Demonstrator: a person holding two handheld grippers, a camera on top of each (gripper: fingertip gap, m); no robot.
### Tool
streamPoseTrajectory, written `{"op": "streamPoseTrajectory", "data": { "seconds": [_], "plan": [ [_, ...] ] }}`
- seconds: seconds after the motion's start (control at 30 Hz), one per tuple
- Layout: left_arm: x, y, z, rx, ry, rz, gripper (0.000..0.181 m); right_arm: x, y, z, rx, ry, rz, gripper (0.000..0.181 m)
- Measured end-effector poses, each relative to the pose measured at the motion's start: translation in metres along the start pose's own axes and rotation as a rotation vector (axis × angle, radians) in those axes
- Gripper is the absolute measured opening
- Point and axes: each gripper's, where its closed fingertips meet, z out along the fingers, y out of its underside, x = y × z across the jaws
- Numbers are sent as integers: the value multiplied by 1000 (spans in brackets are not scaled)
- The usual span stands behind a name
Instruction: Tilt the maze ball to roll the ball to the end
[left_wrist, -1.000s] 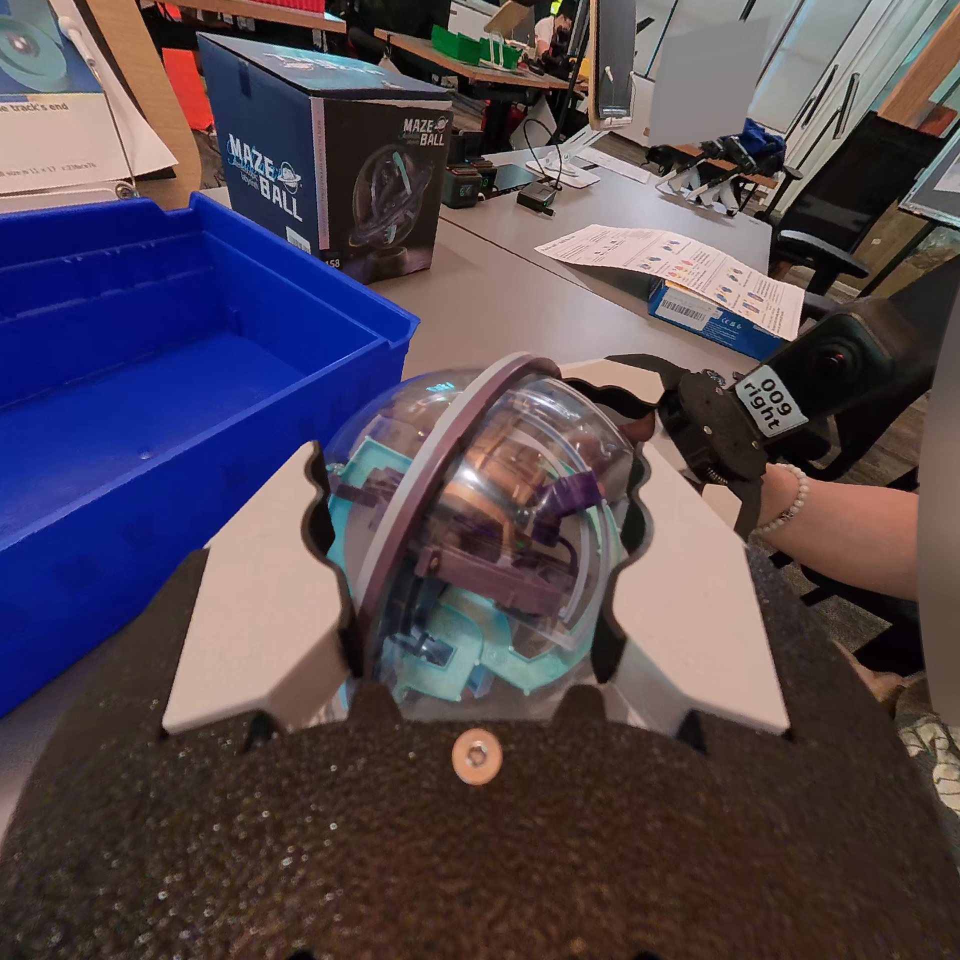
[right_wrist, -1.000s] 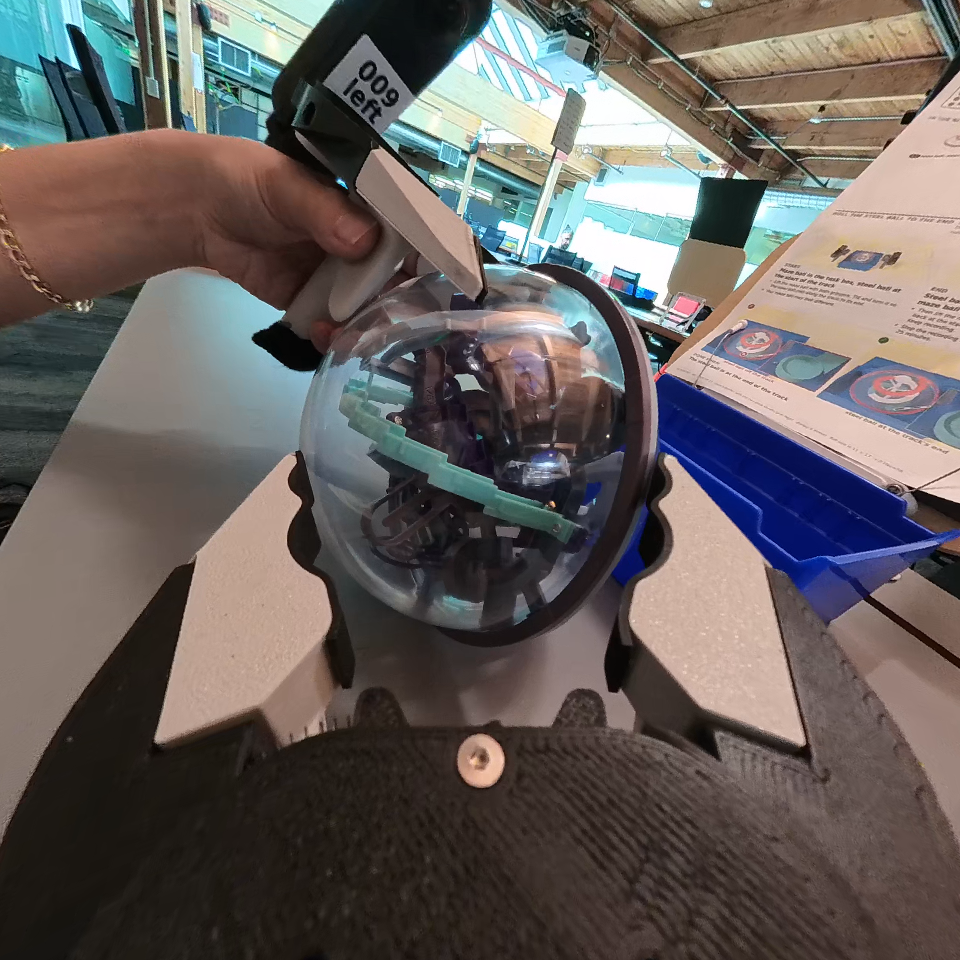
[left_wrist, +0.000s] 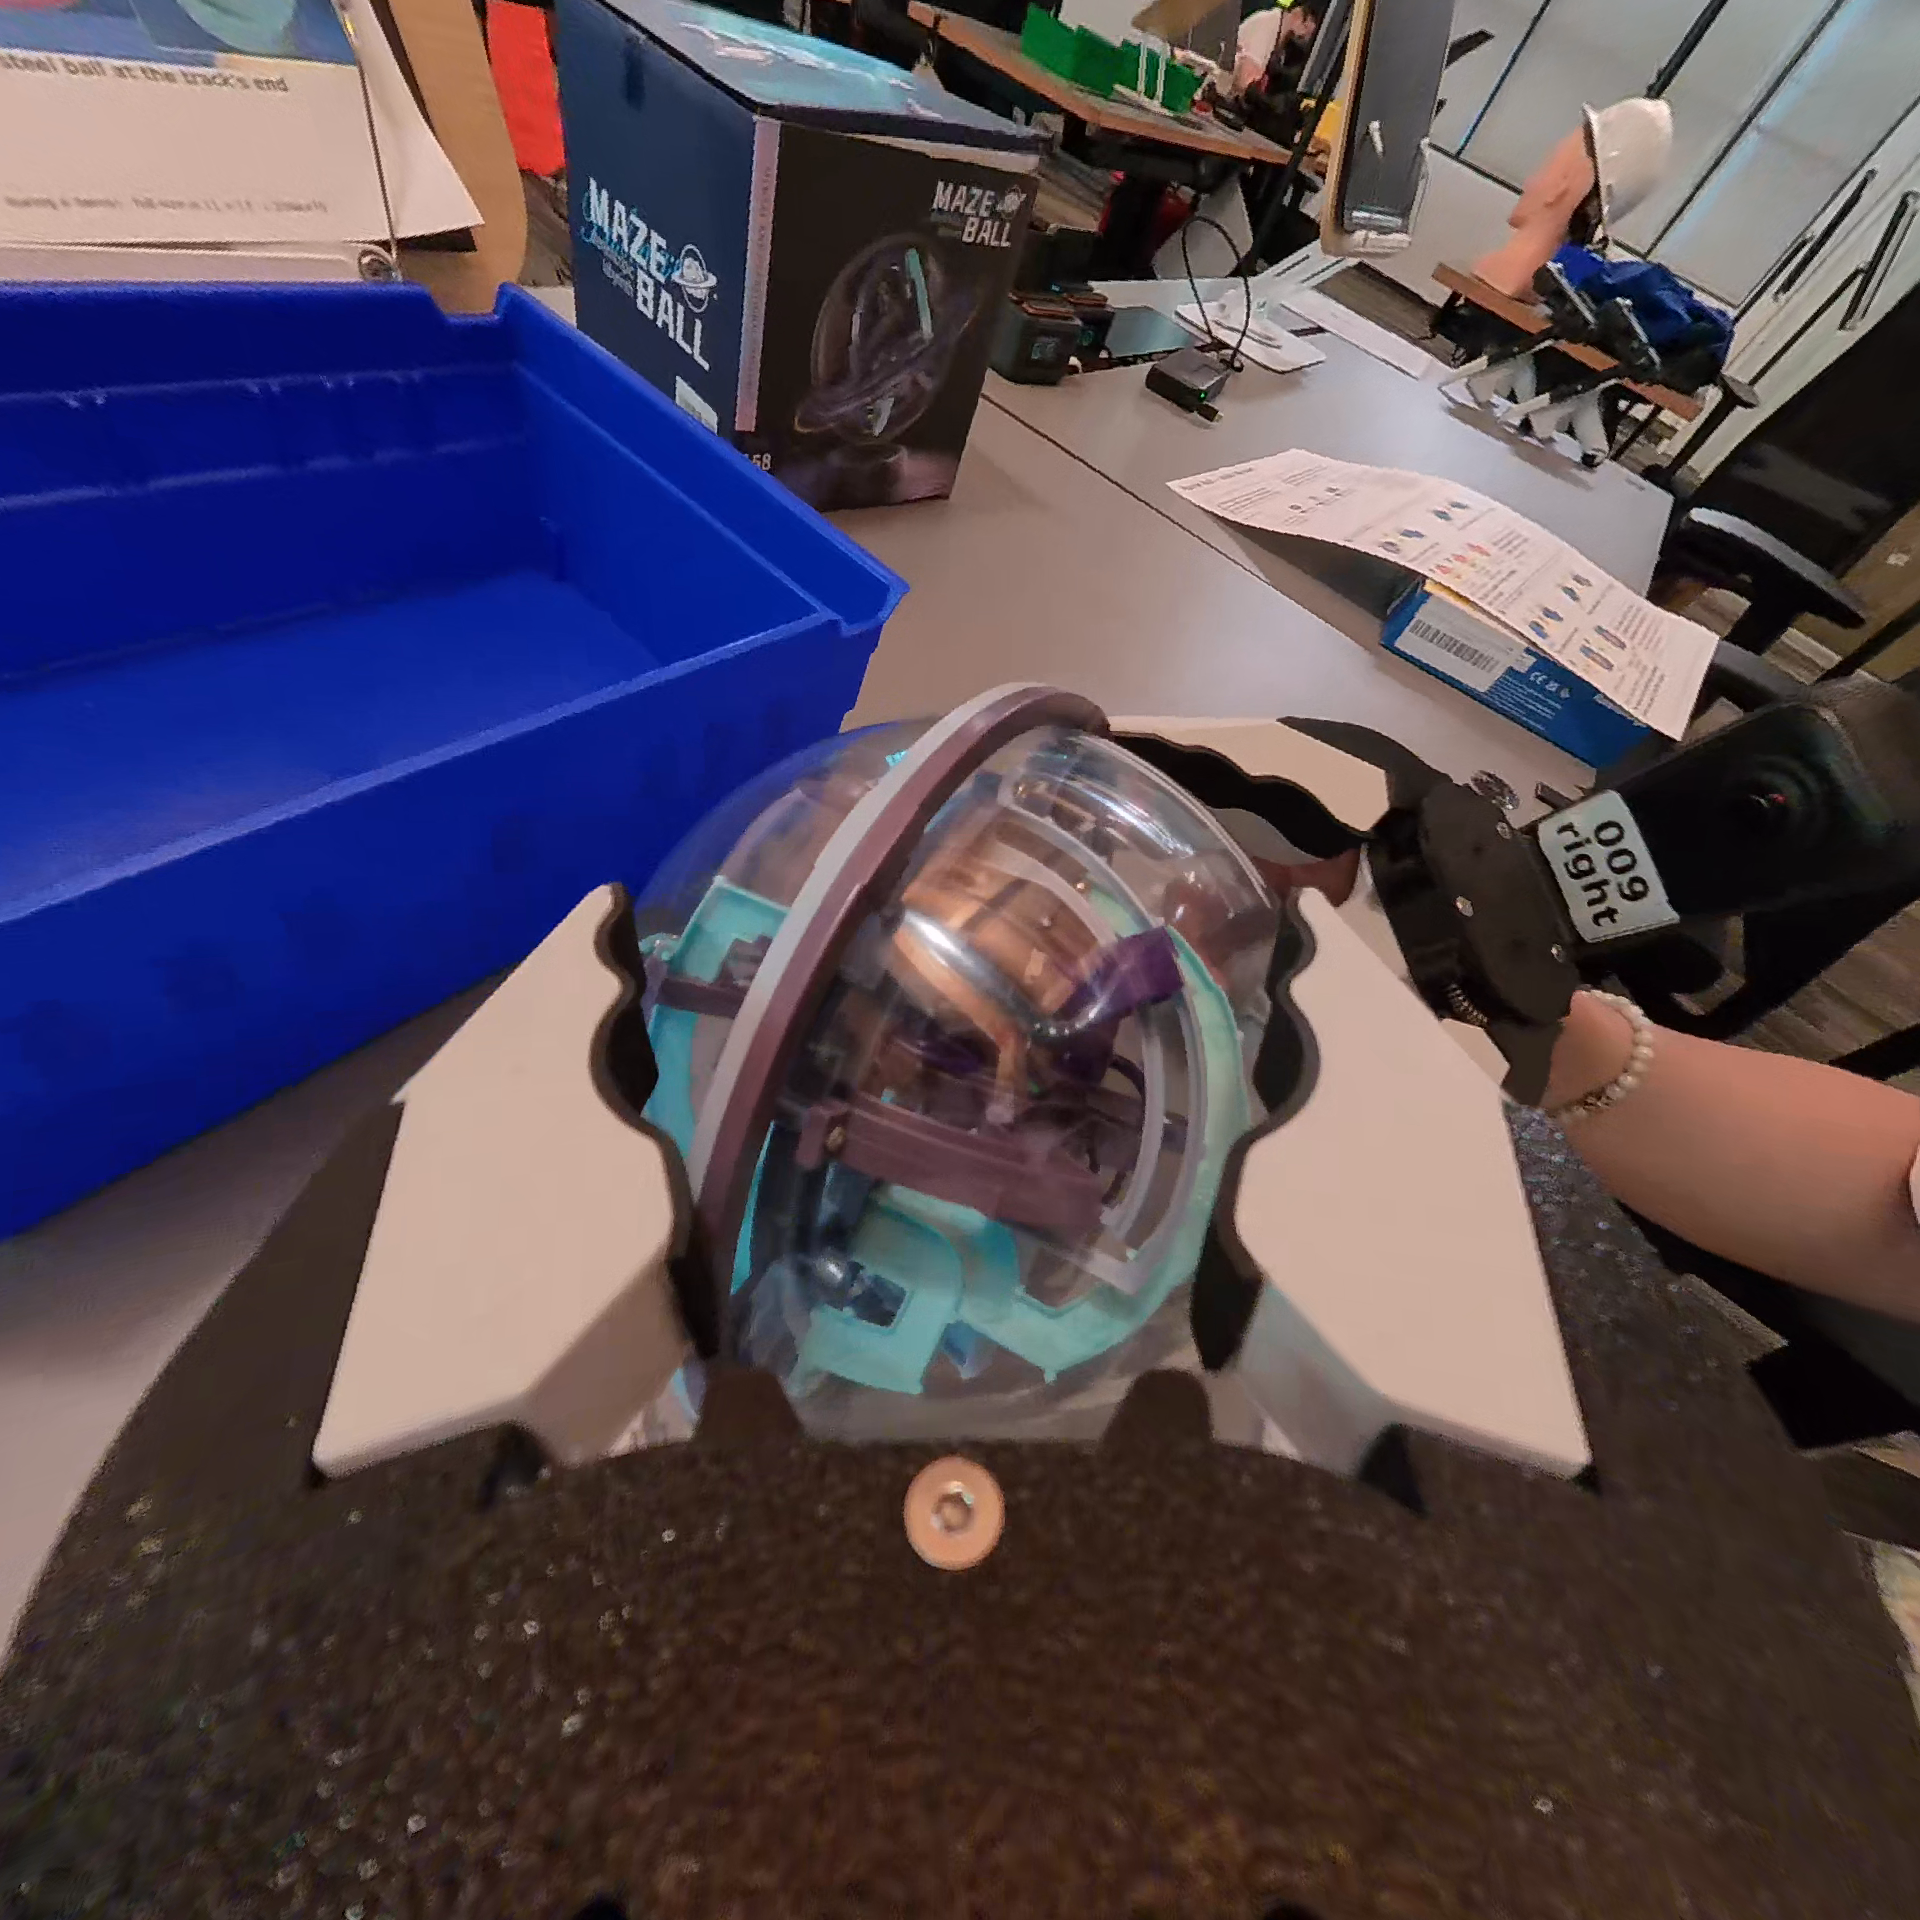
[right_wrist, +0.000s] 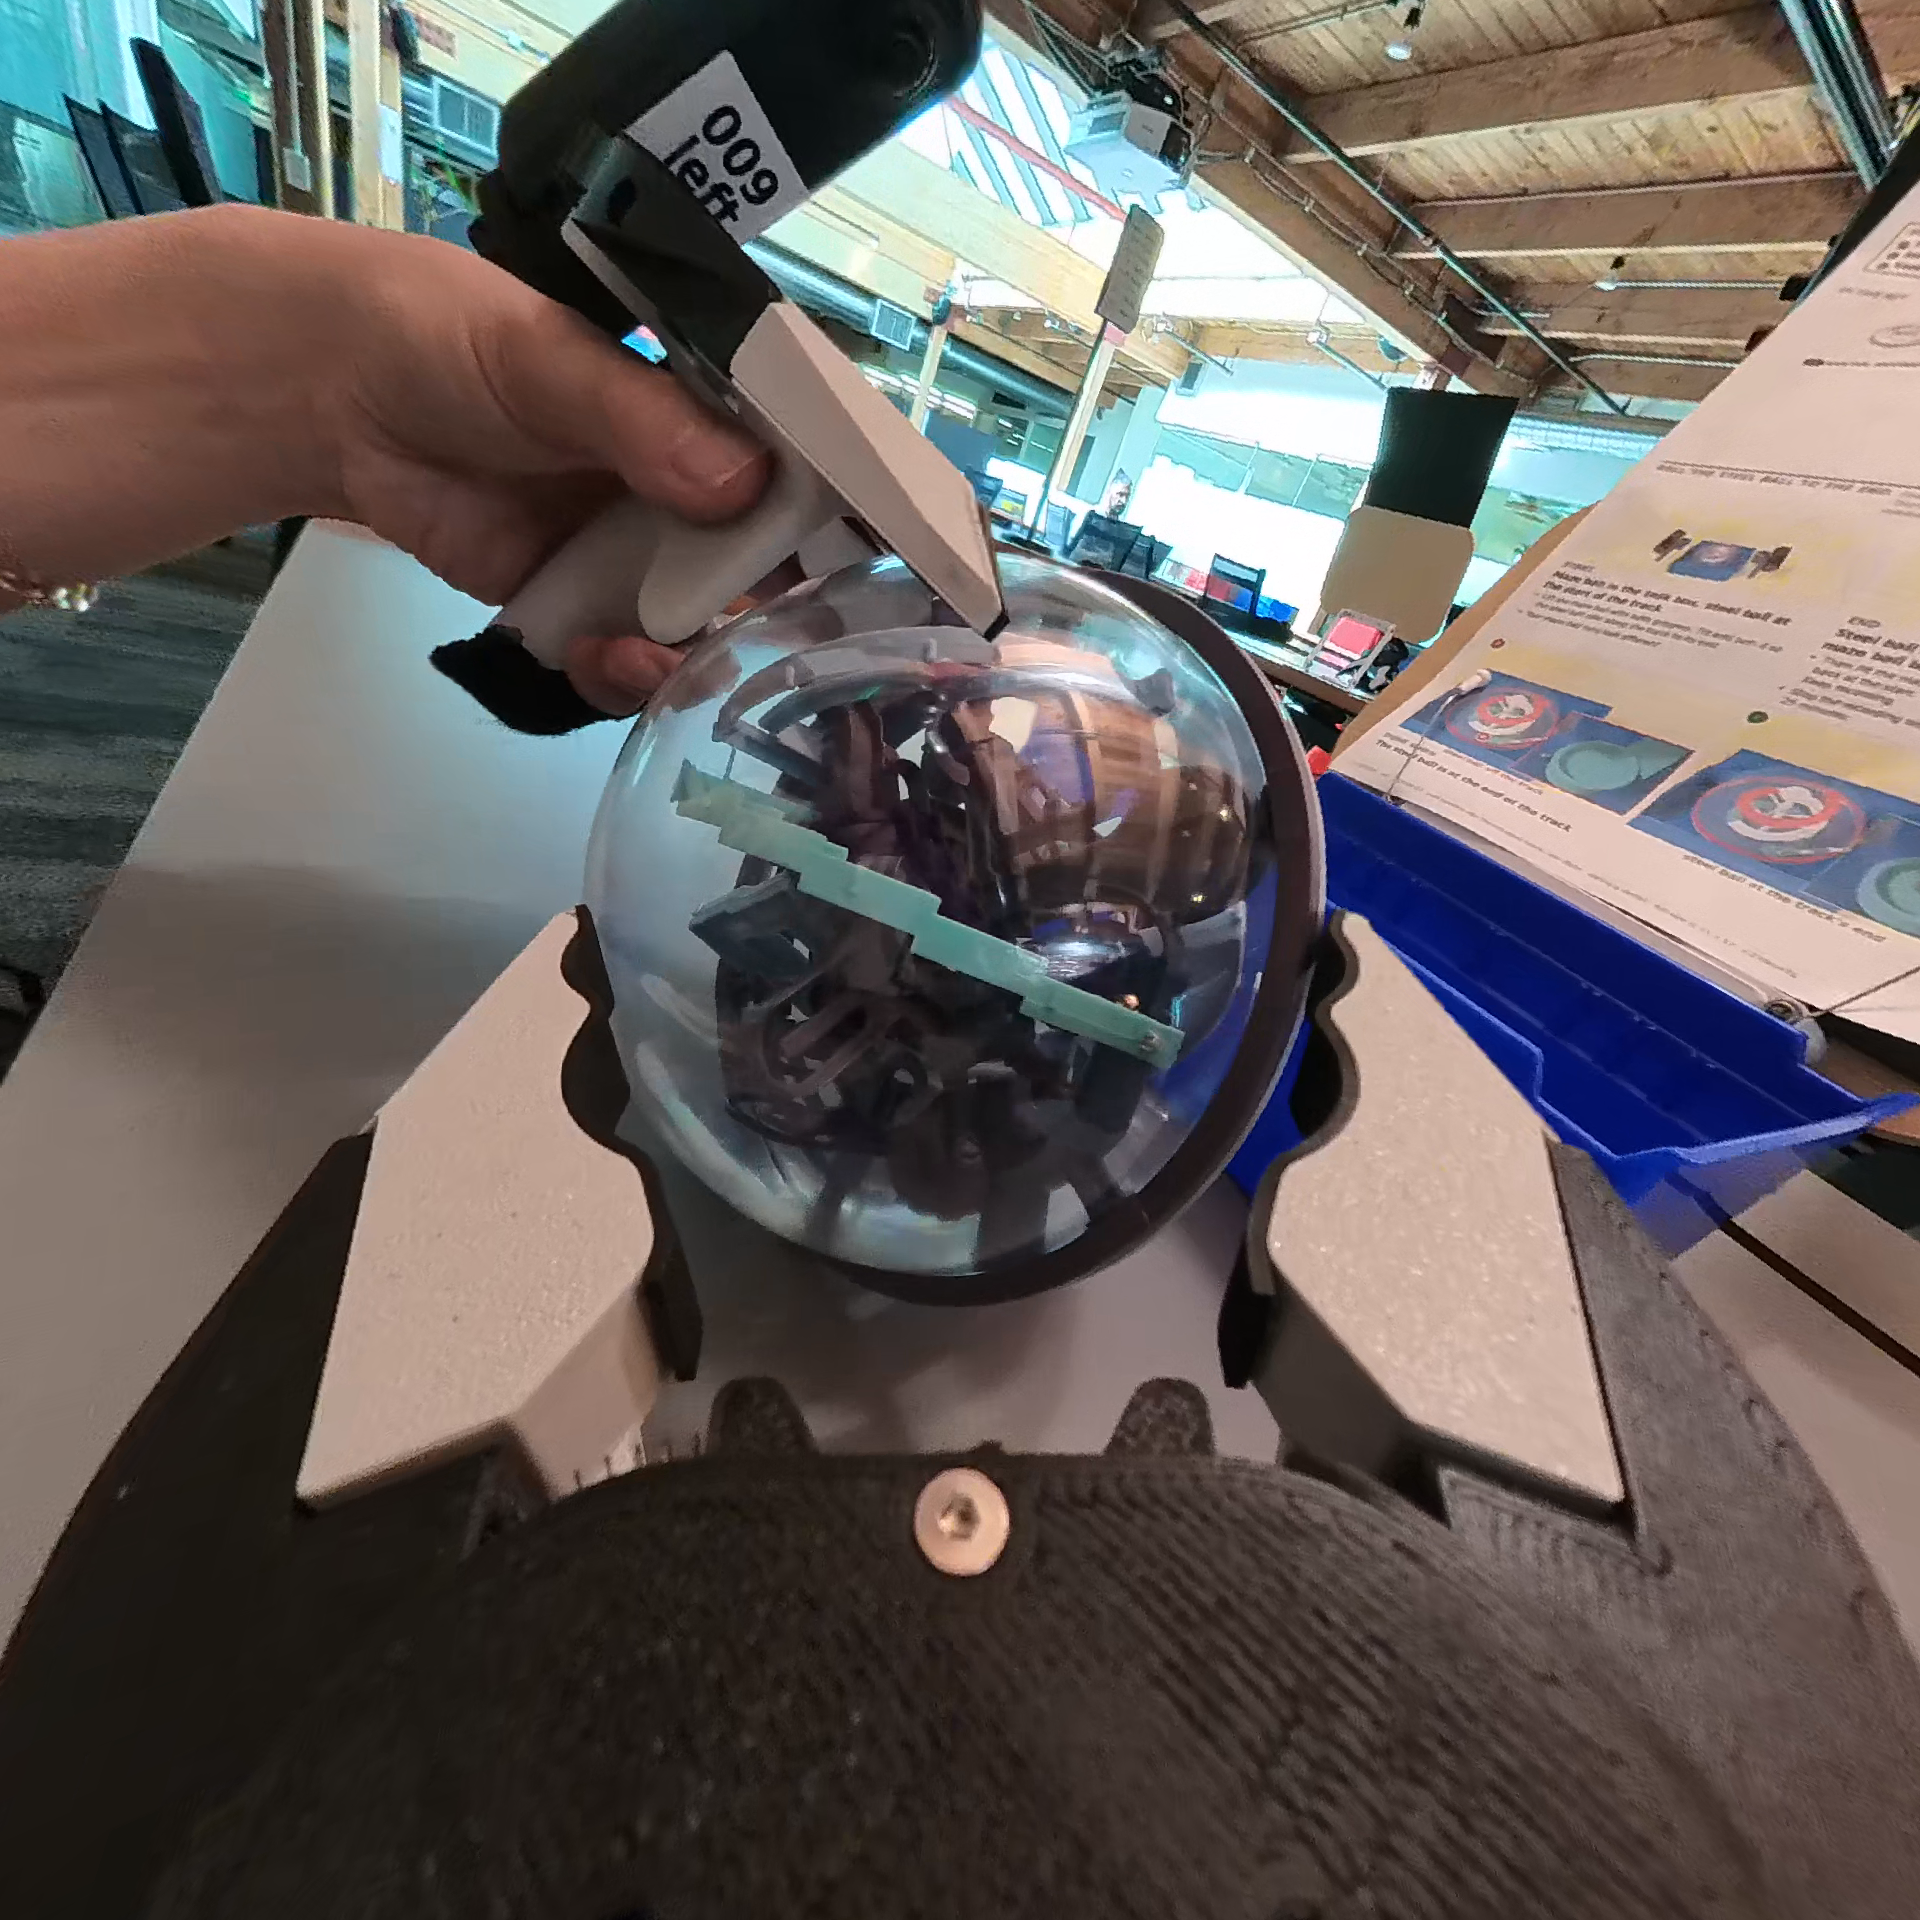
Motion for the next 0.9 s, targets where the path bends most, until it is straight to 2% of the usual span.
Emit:
{"op": "streamPoseTrajectory", "data": {
  "seconds": [0.2, 0.37, 0.5, 0.6, 0.77, 0.9],
  "plan": [
    [10, 6, -10, 20, 57, 86, 119, -9, -1, 2, 3, -32, -13, 134],
    [18, 5, -15, -6, 124, 248, 116, -11, -2, 2, 0, -41, -27, 130],
    [12, 5, -12, -109, 171, 332, 118, -20, 1, 3, -19, -59, -75, 123],
    [14, 8, -10, -163, 207, 286, 118, -27, 8, 6, -65, -61, -132, 128],
    [28, 13, -14, -102, 195, 395, 119, -31, 14, 1, -109, -67, -174, 133],
    [32, 15, -19, -51, 141, 418, 119, -31, 18, -2, -131, -77, -182, 135]
  ]
}}
